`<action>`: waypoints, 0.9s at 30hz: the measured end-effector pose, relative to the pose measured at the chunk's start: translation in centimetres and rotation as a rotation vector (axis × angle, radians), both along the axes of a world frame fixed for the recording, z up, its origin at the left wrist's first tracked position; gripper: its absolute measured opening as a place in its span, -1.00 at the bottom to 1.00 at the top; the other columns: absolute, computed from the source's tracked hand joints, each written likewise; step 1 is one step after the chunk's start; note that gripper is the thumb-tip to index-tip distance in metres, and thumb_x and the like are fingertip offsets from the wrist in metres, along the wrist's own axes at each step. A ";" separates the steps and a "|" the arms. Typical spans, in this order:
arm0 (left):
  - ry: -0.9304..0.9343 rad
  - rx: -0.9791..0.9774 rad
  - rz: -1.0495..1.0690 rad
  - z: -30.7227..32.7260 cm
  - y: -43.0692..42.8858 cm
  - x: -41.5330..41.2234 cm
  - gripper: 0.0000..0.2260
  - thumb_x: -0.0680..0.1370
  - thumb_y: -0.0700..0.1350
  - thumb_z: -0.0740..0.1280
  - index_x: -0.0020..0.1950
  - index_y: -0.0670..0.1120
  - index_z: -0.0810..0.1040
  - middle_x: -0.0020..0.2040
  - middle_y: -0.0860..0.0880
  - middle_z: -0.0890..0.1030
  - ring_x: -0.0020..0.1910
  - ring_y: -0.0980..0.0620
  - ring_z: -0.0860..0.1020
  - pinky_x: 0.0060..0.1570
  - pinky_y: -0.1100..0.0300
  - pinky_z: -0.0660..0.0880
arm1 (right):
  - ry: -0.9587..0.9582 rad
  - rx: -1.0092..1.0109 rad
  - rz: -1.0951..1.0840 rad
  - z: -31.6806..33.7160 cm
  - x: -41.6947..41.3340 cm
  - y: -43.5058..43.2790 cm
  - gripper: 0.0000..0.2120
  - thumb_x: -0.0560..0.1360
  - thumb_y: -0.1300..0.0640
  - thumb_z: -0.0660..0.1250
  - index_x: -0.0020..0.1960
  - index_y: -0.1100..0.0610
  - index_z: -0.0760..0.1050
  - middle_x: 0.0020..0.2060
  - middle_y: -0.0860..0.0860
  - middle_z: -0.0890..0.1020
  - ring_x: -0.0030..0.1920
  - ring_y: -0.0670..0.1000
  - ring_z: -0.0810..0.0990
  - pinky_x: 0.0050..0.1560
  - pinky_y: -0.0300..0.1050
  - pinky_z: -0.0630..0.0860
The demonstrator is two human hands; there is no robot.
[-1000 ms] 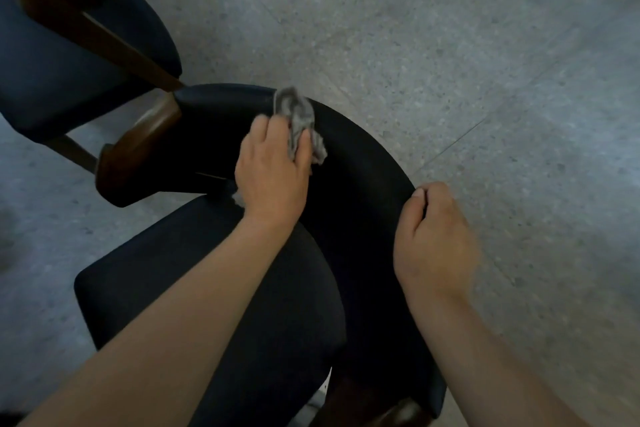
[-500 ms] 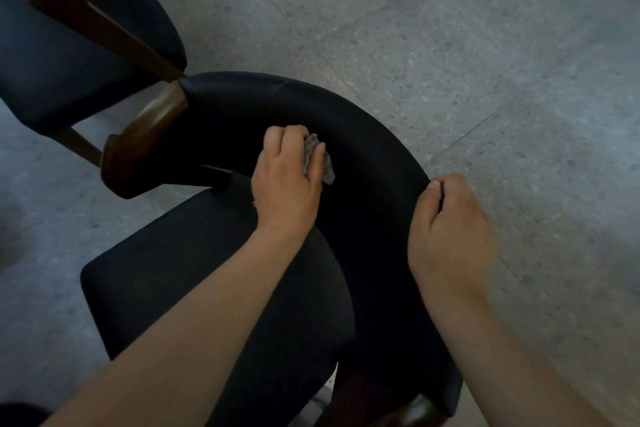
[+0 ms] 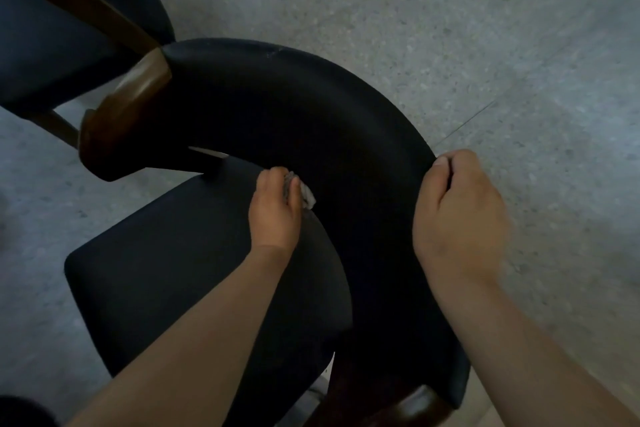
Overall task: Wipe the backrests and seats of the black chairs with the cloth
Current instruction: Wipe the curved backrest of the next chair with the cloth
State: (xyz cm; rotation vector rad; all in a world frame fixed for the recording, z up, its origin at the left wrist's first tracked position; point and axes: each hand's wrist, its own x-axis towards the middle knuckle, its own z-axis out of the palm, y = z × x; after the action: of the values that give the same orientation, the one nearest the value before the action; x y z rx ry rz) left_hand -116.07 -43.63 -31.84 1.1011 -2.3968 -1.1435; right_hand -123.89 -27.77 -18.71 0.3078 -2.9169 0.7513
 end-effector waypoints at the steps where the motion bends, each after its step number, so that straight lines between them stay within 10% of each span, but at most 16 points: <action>1: -0.053 0.026 -0.022 -0.2 -0.2 0.5 -0.89 0.65 -0.07 0.19 -0.01 -0.08 0.43 -0.04 0.03 0.44 -0.16 0.08 0.47 -0.17 0.20 0.34 | 0.002 0.001 0.002 0.0 0.0 0.0 -0.78 0.62 0.03 0.03 -0.13 0.09 0.33 -0.42 -0.08 0.37 -0.43 -0.14 0.32 -0.43 -0.21 0.09; 14: 0.096 0.158 -0.038 7.9 -2.4 1.7 -0.81 0.60 0.05 0.29 0.15 0.01 0.43 0.10 0.03 0.48 -0.01 0.25 0.47 -0.15 0.55 0.37 | -0.023 -0.048 0.022 0.3 0.2 0.1 -0.76 0.61 0.01 0.04 0.03 0.11 0.41 -0.26 0.03 0.55 -0.34 -0.03 0.46 -0.40 -0.19 0.22; 19: 0.099 0.379 -0.103 11.7 -3.2 1.3 -0.79 0.60 -0.03 0.30 0.22 0.07 0.41 0.18 0.02 0.49 0.07 0.16 0.50 -0.13 0.38 0.43 | 0.100 -0.090 0.194 1.3 1.1 0.4 -0.76 0.58 0.08 0.19 0.19 0.14 0.46 0.03 0.03 0.56 0.04 0.03 0.51 0.11 0.02 0.46; 27: 0.197 0.857 -0.152 13.0 -3.8 2.0 -0.77 0.56 -0.14 0.35 0.20 0.04 0.54 0.16 -0.06 0.61 0.17 -0.05 0.60 0.17 -0.15 0.54 | -0.139 -0.329 0.495 1.6 3.5 -1.7 -0.51 0.54 -0.08 0.30 0.44 -0.01 0.37 0.35 -0.15 0.43 0.37 -0.20 0.36 0.36 -0.11 0.40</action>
State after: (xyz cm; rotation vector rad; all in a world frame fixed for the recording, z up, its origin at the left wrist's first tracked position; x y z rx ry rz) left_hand -114.04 -47.45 -18.85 0.9327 -1.8616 -2.3195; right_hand -120.35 -29.44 -17.08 0.9942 -2.7898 1.3448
